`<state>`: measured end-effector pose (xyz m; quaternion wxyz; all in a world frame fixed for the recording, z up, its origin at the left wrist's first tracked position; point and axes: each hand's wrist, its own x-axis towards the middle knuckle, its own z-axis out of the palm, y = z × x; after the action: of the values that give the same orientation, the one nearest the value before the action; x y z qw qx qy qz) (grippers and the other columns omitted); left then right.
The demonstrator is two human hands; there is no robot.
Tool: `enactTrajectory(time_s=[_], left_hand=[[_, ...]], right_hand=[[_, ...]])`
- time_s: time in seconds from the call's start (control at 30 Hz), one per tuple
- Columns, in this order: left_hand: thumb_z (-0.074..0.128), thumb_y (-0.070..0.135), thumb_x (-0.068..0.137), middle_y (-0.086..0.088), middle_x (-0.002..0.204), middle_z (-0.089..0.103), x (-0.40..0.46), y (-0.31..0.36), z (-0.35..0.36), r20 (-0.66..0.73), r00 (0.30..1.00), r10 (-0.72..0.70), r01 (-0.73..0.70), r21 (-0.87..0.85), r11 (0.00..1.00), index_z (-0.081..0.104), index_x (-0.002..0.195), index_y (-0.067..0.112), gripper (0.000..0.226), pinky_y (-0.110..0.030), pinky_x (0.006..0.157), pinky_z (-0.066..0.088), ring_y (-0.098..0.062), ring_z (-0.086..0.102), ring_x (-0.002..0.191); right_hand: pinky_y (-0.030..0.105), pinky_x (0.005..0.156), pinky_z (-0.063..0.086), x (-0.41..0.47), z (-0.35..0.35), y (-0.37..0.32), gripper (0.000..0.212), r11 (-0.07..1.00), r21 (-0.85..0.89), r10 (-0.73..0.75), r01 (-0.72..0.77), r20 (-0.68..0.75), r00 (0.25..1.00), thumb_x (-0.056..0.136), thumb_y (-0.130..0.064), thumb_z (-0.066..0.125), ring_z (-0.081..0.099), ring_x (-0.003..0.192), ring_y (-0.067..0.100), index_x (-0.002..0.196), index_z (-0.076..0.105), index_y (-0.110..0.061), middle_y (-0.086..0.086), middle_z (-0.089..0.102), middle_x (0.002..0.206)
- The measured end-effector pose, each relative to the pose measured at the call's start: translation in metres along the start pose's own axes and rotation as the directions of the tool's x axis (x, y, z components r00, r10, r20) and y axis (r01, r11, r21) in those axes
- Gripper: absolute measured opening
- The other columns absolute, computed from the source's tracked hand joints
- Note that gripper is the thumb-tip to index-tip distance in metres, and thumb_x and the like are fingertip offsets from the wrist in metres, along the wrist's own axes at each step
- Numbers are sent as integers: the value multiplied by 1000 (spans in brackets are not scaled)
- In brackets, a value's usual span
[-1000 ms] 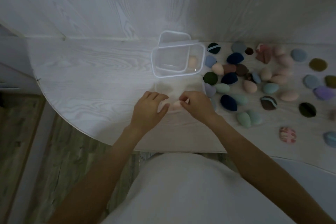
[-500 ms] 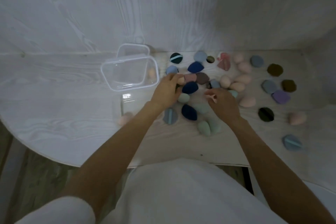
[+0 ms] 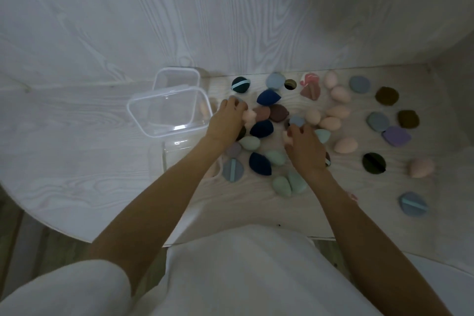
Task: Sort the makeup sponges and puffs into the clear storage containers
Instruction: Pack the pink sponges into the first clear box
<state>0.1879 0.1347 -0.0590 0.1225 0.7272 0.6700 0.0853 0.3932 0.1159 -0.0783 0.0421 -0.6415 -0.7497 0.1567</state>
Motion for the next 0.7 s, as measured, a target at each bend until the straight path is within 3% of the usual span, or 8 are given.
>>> enactTrajectory(time_s=[0.1, 0.2, 0.27, 0.4, 0.5, 0.63, 0.7], left_hand=[[68, 17, 81, -11, 110, 54, -38, -3, -25, -163, 986, 19, -71, -321, 944, 54, 111, 5, 35, -30, 73, 48, -21, 52, 94], [71, 20, 79, 1, 103, 58, -94, -19, -46, -178, 976, -128, 25, -492, 870, 53, 106, 15, 32, -19, 71, 45, -9, 53, 88], [72, 21, 78, 6, 102, 59, -126, -38, -51, -121, 963, -242, 145, -524, 839, 51, 102, 22, 32, -18, 73, 45, -6, 55, 88], [72, 17, 77, 4, 104, 55, -158, -75, -47, -30, 937, -348, 283, -518, 807, 54, 102, 24, 31, -32, 76, 53, -12, 61, 86], [68, 11, 78, 1, 105, 46, -157, -85, -40, 41, 946, -320, 298, -496, 815, 52, 124, 27, 52, -34, 83, 52, -14, 56, 88], [64, 4, 77, 1, 106, 46, -148, -89, -38, 108, 953, -283, 291, -587, 756, 61, 118, 30, 48, -24, 87, 44, -11, 50, 95], [68, 6, 76, 4, 111, 55, -145, -91, -38, 73, 974, -213, 217, -561, 799, 62, 114, 27, 43, -22, 88, 42, -10, 53, 101]], right_hand=[[33, 59, 37, -9, -10, -9, 31, 995, 97, 0, 11, -105, 994, 84, -16, 59, 54, 83, 29, 110, 50, -1, 18, 55, 103], [39, 72, 47, -19, -19, -27, 36, 930, 361, -26, 74, -137, 990, 86, -16, 60, 54, 92, 28, 118, 49, -4, 17, 54, 111], [41, 77, 50, -26, -22, -42, 37, 867, 495, -18, 55, -79, 997, 86, -20, 60, 55, 94, 24, 120, 50, -13, 12, 53, 114], [32, 76, 52, -36, -21, -79, 31, 772, 634, -57, 36, 14, 998, 82, -19, 65, 58, 89, 16, 110, 52, -17, 5, 55, 109], [5, 64, 44, -38, -22, -97, 30, 691, 722, -41, -22, 70, 997, 82, -11, 66, 54, 79, 0, 104, 47, -18, 2, 54, 106], [-1, 58, 40, -43, -19, -113, 31, 659, 750, -33, -57, 104, 994, 83, -10, 66, 52, 75, -3, 102, 44, -18, -5, 49, 99], [-1, 59, 41, -44, -17, -117, 32, 649, 758, -24, -64, 105, 994, 82, -11, 68, 53, 76, -2, 104, 45, -16, -7, 49, 98]])
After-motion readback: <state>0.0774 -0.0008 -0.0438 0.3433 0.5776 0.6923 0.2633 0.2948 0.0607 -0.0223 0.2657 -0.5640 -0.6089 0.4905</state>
